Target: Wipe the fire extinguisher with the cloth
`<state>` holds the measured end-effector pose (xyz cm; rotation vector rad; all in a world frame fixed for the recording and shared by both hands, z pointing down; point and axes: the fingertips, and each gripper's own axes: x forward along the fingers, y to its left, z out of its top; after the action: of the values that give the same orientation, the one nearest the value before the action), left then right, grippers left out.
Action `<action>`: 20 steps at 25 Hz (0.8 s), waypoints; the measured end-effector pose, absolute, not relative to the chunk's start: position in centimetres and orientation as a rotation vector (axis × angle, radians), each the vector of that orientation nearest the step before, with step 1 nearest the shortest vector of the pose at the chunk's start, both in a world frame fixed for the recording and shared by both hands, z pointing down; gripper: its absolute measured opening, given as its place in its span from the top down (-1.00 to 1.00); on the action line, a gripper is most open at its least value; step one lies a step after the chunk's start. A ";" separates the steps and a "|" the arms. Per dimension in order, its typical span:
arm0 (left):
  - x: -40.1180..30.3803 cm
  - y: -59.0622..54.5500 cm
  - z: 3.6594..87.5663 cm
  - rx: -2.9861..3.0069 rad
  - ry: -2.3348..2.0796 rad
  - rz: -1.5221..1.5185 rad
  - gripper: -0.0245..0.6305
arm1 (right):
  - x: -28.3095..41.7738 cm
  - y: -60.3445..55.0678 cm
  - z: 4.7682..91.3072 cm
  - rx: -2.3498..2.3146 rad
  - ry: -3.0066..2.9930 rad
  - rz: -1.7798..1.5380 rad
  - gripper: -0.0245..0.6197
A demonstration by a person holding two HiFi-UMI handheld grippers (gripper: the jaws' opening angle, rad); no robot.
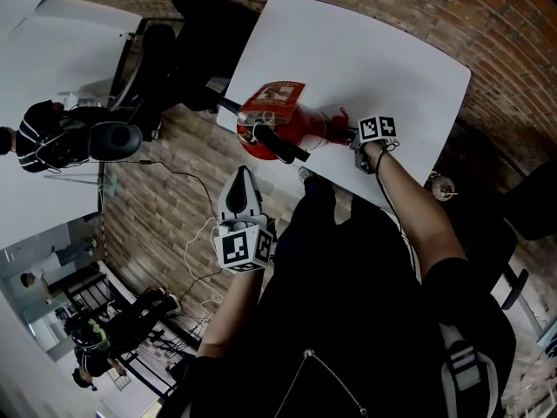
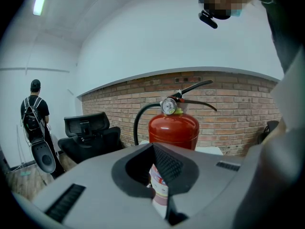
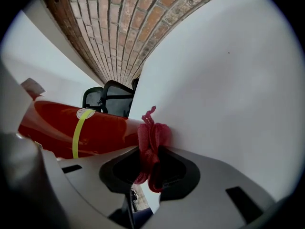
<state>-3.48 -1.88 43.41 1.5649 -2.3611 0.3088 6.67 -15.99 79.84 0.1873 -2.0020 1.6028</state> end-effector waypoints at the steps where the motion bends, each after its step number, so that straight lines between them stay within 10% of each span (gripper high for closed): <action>1: -3.5 -1.9 43.5 1.568 -2.360 0.311 0.83 | 6.4 -15.9 79.8 0.181 -2.005 1.601 0.59; 20: -3.7 -2.1 43.7 1.607 -2.334 0.287 0.83 | 6.0 -15.3 74.3 0.069 -2.090 1.627 0.59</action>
<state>-3.73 -2.08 43.68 1.6066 -2.3344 0.2870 5.95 -15.31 74.33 0.0695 -2.0900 1.6265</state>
